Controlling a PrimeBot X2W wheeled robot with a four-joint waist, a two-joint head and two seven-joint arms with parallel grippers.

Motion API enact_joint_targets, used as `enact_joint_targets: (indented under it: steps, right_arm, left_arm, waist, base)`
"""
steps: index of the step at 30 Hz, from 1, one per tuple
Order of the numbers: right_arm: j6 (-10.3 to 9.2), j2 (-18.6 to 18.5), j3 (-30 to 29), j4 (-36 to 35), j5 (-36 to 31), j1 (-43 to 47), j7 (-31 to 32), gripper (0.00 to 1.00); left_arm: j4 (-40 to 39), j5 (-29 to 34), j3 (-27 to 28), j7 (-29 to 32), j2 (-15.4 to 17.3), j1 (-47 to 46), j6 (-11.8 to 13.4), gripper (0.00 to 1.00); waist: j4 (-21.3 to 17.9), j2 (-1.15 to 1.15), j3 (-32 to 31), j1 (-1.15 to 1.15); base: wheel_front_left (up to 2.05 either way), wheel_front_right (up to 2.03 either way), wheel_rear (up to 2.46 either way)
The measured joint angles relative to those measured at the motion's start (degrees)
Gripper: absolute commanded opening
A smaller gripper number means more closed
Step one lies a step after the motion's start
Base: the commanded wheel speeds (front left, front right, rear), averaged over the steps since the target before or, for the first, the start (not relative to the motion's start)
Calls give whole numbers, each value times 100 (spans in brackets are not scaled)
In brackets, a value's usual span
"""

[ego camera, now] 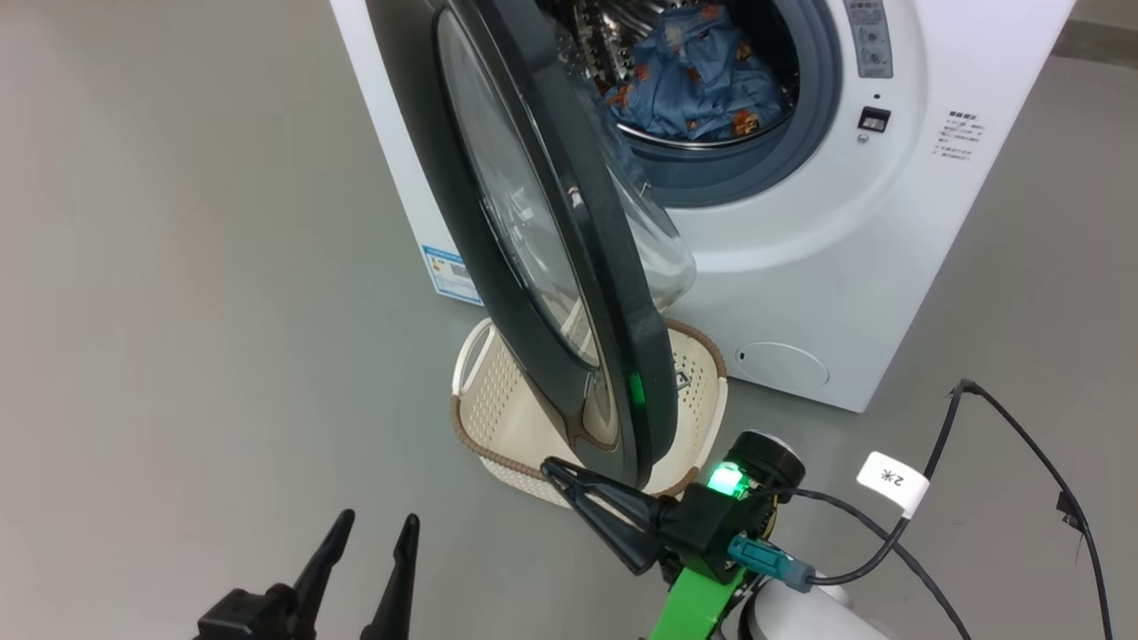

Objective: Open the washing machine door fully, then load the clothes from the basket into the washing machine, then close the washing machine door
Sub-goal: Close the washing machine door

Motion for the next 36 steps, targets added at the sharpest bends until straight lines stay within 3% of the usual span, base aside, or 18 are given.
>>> enact_joint_targets:
  steps: [24,36]
  right_arm:
    - [1,10,-759,523,-346,-209,-1,0]
    - [1,-248,-1261,554,-542,-505,0,0]
  left_arm:
    - [65,0,-32,0,-165,-262,0,100]
    - [64,-7,-65,0,-301,-432,0,100]
  waist:
    - [78,0,341,0]
    - [-3,0,711,0]
  base:
    - [0,0,0]
    - [0,0,0]
